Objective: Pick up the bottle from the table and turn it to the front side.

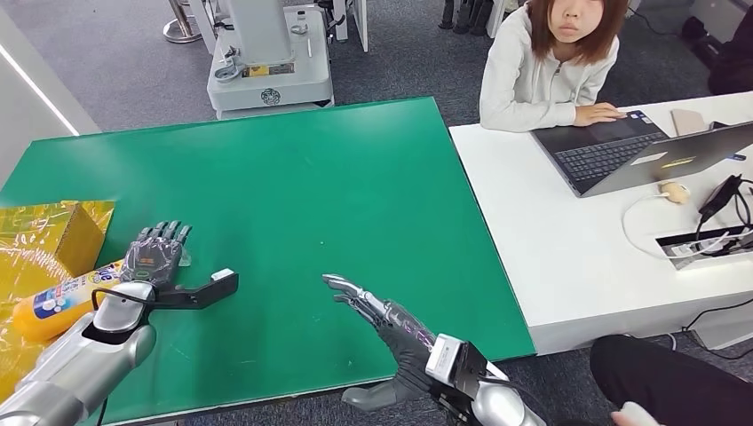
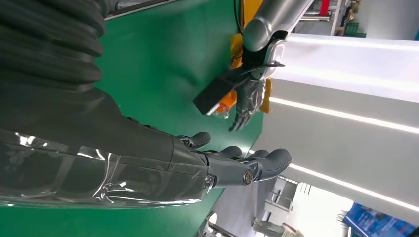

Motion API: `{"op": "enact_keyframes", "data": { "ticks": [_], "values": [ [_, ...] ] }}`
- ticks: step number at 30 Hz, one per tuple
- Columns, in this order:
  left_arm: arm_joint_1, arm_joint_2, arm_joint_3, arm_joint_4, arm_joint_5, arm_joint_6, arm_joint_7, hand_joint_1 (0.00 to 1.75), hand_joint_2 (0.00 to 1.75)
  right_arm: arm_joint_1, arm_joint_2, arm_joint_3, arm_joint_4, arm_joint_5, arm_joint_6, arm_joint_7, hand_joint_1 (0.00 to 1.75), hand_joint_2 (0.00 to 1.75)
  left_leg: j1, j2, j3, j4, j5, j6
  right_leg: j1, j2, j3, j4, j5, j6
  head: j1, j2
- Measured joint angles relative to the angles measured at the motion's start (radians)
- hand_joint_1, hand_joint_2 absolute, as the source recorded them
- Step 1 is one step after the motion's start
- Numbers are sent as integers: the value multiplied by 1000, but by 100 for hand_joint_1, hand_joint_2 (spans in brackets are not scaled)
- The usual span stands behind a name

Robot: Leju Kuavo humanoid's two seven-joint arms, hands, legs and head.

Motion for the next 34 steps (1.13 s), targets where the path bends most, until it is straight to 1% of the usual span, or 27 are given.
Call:
{"op": "enact_keyframes", "data": {
  "ticks": [2,3,9,11,12,14,16,18,20,22,23,25,27,29,34],
  "values": [
    [10,-16,25,0,18,66,-26,0,175,0,0,0,1,-4,-1,0,0,175,0,0,0,0,0,0,0,0,0,0,0,0,0,0],
    [14,-24,36,-1,21,81,-31,0,175,0,0,0,1,-6,-1,-1,0,175,0,0,0,0,0,0,0,0,0,0,0,0,0,0],
    [28,-43,72,-2,29,96,-39,0,175,1,0,-1,2,-12,-2,-1,0,175,0,2,0,0,0,0,0,2,-1,0,0,0,0,0],
    [36,-48,84,-9,59,139,-74,0,175,1,0,-1,2,-11,-6,-1,0,175,0,2,0,0,0,0,0,2,-1,0,0,0,0,0],
    [45,-53,96,-20,92,186,-112,0,175,2,0,-1,2,-10,-14,-1,0,175,0,2,0,0,0,0,0,2,-1,0,0,0,0,0],
    [78,-73,134,-71,207,324,-239,0,175,6,0,-5,2,-10,-42,-4,0,175,0,1,0,0,0,0,0,1,-1,0,0,0,0,0],
    [136,-102,176,-175,345,434,-369,0,175,9,0,-10,2,-20,-80,-13,0,175,-1,1,0,0,0,0,-1,1,0,-1,0,1,0,0],
    [224,-130,193,-342,485,464,-447,0,175,16,1,-17,-1,-49,-125,-30,0,175,-1,2,0,0,-2,1,-1,2,0,-1,-1,1,0,0],
    [329,-161,185,-549,679,438,-497,0,175,31,6,-27,-7,-87,-176,-50,0,175,-2,3,0,0,-4,1,-2,4,0,-2,-1,2,0,0],
    [427,-195,163,-746,884,377,-518,0,175,56,15,-40,-20,-115,-218,-64,0,175,-2,3,0,0,-5,3,-2,4,0,-3,-2,3,0,0],
    [470,-209,151,-828,960,345,-518,0,175,70,21,-46,-28,-121,-233,-67,0,175,-2,3,0,0,-6,3,-2,4,0,-3,-3,4,0,0],
    [536,-230,130,-950,1050,301,-516,0,175,97,34,-56,-43,-121,-252,-69,0,175,-2,4,0,0,-7,4,-2,4,0,-4,-3,4,0,0],
    [576,-242,115,-1023,1084,287,-524,0,175,114,45,-64,-55,-119,-262,-68,0,175,-2,4,0,0,-8,4,-2,4,0,-3,-4,4,0,0],
    [599,-248,108,-1071,1108,274,-532,0,175,123,53,-71,-62,-118,-266,-66,0,175,-2,3,0,-1,-8,4,-2,3,0,-3,-4,4,0,0],
    [638,-256,107,-1112,1213,181,-539,0,175,139,69,-89,-71,-100,-276,-54,0,175,-1,3,1,-1,-6,3,-2,3,1,-2,-4,4,0,0]
  ]
}}
